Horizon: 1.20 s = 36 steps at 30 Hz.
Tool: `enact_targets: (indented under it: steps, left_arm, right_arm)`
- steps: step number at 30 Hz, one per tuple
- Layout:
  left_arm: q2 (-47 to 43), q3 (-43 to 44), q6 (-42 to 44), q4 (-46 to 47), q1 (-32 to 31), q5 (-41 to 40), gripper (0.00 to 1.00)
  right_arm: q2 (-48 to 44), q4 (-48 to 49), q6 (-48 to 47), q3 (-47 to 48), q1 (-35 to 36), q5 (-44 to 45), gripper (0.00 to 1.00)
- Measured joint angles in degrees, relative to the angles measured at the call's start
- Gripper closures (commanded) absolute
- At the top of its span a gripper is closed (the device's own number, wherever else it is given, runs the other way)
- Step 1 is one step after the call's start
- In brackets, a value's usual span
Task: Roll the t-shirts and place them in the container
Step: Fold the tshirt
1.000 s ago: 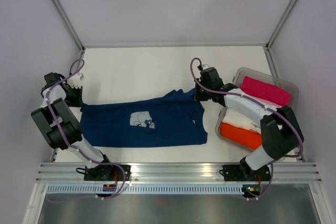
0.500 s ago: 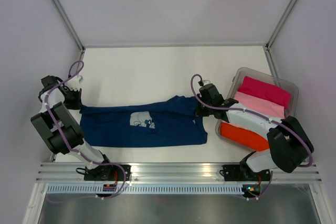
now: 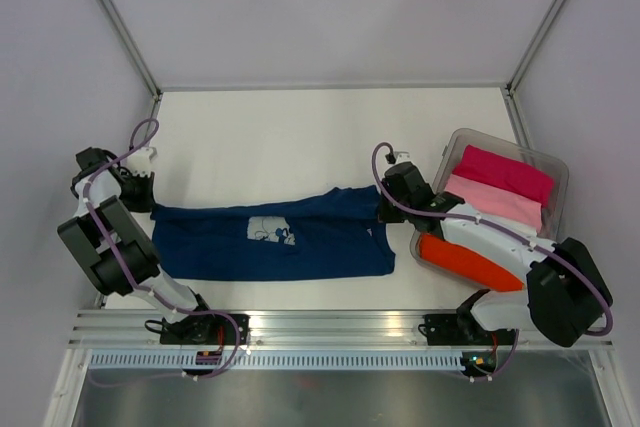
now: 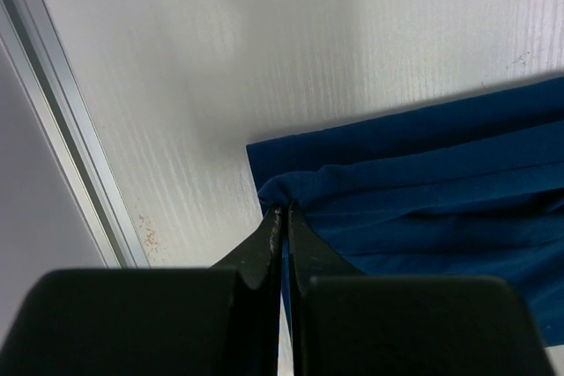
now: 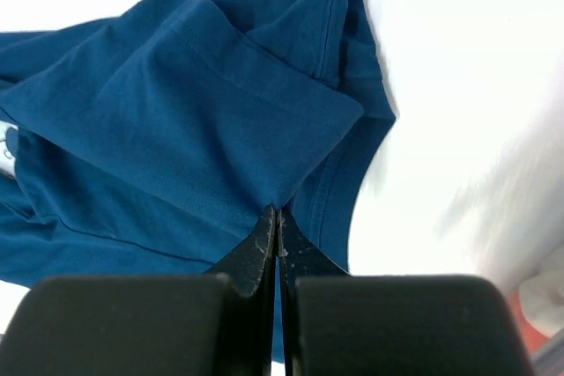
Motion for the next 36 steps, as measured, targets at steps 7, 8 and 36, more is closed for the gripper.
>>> enact_targets:
  steps: [7, 8, 36]
  left_arm:
    - [-1.38, -0.24, 0.55, -0.13, 0.37, 0.98, 0.98]
    - [-1.38, -0.46, 0.61, -0.13, 0.52, 0.98, 0.98]
    - [-4.24, -4.04, 3.93, 0.26, 1.86, -3.61, 0.59]
  right_arm:
    - [-0.46, -1.36, 1.49, -1.29, 3.54, 1.49, 1.00]
    - [-0.46, -1.18, 1.88, -2.10, 3.82, 1.51, 1.00]
    - [-0.15, -9.60, 2.03, 0.66, 5.31, 6.08, 0.48]
